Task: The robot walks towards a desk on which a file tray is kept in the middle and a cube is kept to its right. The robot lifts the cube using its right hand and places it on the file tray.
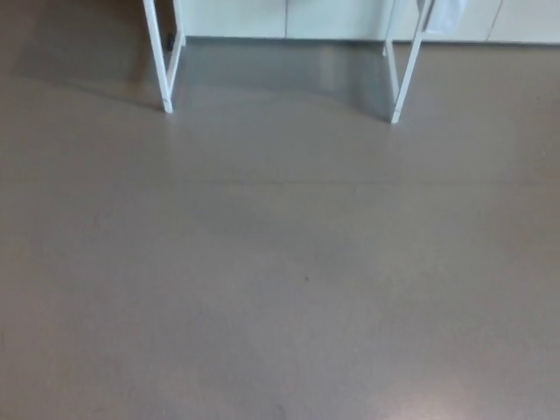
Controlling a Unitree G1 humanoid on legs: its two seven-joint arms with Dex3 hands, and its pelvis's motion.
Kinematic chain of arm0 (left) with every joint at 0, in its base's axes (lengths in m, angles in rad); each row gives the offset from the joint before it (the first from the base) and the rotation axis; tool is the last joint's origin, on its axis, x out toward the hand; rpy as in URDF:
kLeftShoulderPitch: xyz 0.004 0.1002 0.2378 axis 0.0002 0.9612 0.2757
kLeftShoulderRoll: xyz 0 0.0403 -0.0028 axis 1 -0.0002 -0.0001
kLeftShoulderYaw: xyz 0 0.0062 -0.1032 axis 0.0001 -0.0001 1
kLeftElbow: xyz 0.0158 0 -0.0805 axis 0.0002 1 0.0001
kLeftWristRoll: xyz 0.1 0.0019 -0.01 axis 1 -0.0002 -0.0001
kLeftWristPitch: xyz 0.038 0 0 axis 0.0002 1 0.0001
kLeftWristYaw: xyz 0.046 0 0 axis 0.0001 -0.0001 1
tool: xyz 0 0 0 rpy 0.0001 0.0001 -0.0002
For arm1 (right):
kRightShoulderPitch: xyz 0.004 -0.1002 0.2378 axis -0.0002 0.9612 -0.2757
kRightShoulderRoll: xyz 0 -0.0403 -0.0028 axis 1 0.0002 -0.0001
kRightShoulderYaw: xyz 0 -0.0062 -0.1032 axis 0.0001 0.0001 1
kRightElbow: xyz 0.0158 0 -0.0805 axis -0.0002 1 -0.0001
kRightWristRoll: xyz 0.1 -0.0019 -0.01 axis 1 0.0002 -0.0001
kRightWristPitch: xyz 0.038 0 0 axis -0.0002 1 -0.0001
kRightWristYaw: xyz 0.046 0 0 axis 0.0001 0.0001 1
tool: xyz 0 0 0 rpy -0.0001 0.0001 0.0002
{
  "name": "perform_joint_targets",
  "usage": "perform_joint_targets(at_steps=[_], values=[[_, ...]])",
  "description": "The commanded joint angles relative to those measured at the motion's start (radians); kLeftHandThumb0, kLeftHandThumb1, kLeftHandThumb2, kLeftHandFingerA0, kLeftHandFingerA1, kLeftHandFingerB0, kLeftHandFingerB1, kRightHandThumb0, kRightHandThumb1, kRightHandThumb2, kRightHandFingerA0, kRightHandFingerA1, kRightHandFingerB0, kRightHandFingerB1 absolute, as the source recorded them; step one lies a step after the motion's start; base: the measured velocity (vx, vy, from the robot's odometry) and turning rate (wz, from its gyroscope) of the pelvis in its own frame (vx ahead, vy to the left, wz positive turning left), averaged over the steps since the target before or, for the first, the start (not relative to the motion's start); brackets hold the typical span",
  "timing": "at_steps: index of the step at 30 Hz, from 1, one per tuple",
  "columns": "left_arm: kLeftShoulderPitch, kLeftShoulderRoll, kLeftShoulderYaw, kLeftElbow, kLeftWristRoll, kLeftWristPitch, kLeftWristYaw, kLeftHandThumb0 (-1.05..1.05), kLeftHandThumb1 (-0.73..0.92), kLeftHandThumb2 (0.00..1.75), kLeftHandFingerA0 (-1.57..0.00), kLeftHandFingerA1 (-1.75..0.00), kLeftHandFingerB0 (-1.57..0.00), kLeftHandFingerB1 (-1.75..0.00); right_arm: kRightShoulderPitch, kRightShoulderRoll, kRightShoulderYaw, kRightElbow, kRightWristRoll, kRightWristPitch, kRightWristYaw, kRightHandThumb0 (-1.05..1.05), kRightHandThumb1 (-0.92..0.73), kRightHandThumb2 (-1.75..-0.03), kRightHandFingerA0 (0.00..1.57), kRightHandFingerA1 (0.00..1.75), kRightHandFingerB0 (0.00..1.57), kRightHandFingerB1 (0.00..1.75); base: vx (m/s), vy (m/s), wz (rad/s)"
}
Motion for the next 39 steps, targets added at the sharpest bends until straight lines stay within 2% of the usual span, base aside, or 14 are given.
perform_joint_targets(at_steps=[1, 4, 23, 24, 26, 27, 28, 31, 32, 35, 36, 37, 38, 39], values=[[-0.005, 0.008, 0.020, 0.005, -0.033, -0.051, -0.044, -0.70, 0.65, 0.68, 0.00, -0.71, 0.00, -0.49, -0.016, -0.018, 0.008, 0.023, -0.021, -0.028, -0.015, -0.76, -0.84, -0.65, 0.40, 0.43, 0.22, 0.29, 0.22, 0.209, 0.06], [-0.005, 0.004, 0.030, -0.004, -0.044, -0.044, -0.071, -0.63, 0.67, 0.69, 0.00, -0.60, 0.00, -0.38, -0.022, -0.024, 0.010, 0.031, -0.022, -0.030, -0.013, -0.76, -0.84, -0.65, 0.40, 0.43, 0.22, 0.29, 0.22, 0.096, 0.03], [-0.011, 0.010, 0.013, 0.024, -0.034, -0.031, -0.081, -0.73, 0.72, 0.63, 0.00, -0.60, 0.00, -0.35, -0.037, -0.031, 0.011, 0.030, -0.029, -0.032, -0.012, -0.76, -0.84, -0.65, 0.40, 0.43, 0.22, 0.29, 0.31, -0.114, 0.09], [-0.013, 0.010, 0.015, 0.031, -0.036, -0.035, -0.081, -0.76, 0.47, 0.97, 0.00, -0.59, 0.00, -0.46, -0.039, -0.030, 0.012, 0.029, -0.030, -0.031, -0.012, -0.76, -0.84, -0.65, 0.40, 0.43, 0.22, 0.29, 0.34, 0.102, -0.22], [-0.011, 0.011, 0.014, 0.033, -0.036, -0.042, -0.083, -0.74, 0.48, 0.98, 0.00, -0.60, 0.00, -0.47, -0.042, -0.030, 0.013, 0.028, -0.032, -0.030, -0.011, -0.76, -0.84, -0.65, 0.40, 0.43, 0.22, 0.29, 0.35, 0.133, -0.24], [-0.011, 0.011, 0.014, 0.033, -0.037, -0.043, -0.082, -0.75, 0.69, 0.66, 0.00, -0.65, 0.00, -0.37, -0.042, -0.030, 0.013, 0.028, -0.032, -0.030, -0.011, -0.76, -0.84, -0.65, 0.40, 0.43, 0.22, 0.29, 0.45, 0.183, -0.18], [-0.016, 0.010, 0.017, 0.037, -0.040, -0.034, -0.081, -0.76, 0.46, 0.98, 0.00, -0.60, 0.00, -0.48, -0.042, -0.030, 0.012, 0.027, -0.032, -0.030, -0.011, -0.76, -0.84, -0.65, 0.40, 0.43, 0.22, 0.29, 0.55, 0.197, -0.14], [-0.021, 0.010, 0.020, 0.044, -0.042, -0.030, -0.086, -0.76, 0.47, 0.98, 0.00, -0.61, 0.00, -0.48, -0.043, -0.031, 0.012, 0.027, -0.033, -0.030, -0.011, -0.76, -0.84, -0.65, 0.40, 0.43, 0.22, 0.29, 0.44, 0.070, -1.06], [-0.024, 0.007, 0.032, 0.050, -0.055, -0.026, -0.087, -0.75, 0.65, 0.65, 0.00, -0.67, 0.00, -0.44, -0.044, -0.031, 0.012, 0.027, -0.033, -0.030, -0.011, -0.76, -0.84, -0.65, 0.40, 0.43, 0.22, 0.29, 0.41, 0.066, -0.30], [-0.023, 0.007, 0.034, 0.051, -0.053, -0.034, -0.091, -0.76, 0.67, 0.70, 0.00, -0.65, 0.00, -0.41, -0.044, -0.031, 0.011, 0.028, -0.034, -0.030, -0.011, -0.76, -0.84, -0.65, 0.40, 0.43, 0.22, 0.29, 0.38, 0.117, -0.06], [-0.027, 0.008, 0.029, 0.057, -0.047, -0.031, -0.087, -0.79, 0.46, 0.98, 0.00, -0.63, 0.00, -0.50, -0.044, -0.031, 0.011, 0.028, -0.034, -0.031, -0.011, -0.76, -0.84, -0.65, 0.40, 0.43, 0.22, 0.29, 0.37, 0.111, 0.01], [-0.024, 0.009, 0.029, 0.052, -0.049, -0.030, -0.090, -0.75, 0.46, 0.98, 0.00, -0.61, 0.00, -0.48, -0.044, -0.031, 0.011, 0.028, -0.034, -0.031, -0.011, -0.76, -0.84, -0.65, 0.40, 0.43, 0.22, 0.29, 0.40, 0.103, 0.08], [-0.019, 0.007, 0.039, 0.041, -0.061, -0.023, -0.098, -0.71, 0.70, 0.63, 0.00, -0.54, 0.00, -0.33, -0.043, -0.031, 0.011, 0.027, -0.034, -0.031, -0.011, -0.76, -0.84, -0.65, 0.40, 0.43, 0.22, 0.29, 0.40, 0.073, 0.04], [-0.015, 0.009, 0.027, 0.035, -0.047, -0.028, -0.089, -0.72, 0.72, 0.62, 0.00, -0.58, 0.00, -0.35, -0.043, -0.031, 0.011, 0.027, -0.034, -0.031, -0.011, -0.76, -0.84, -0.65, 0.40, 0.43, 0.22, 0.29, 0.42, 0.037, 0.10]])
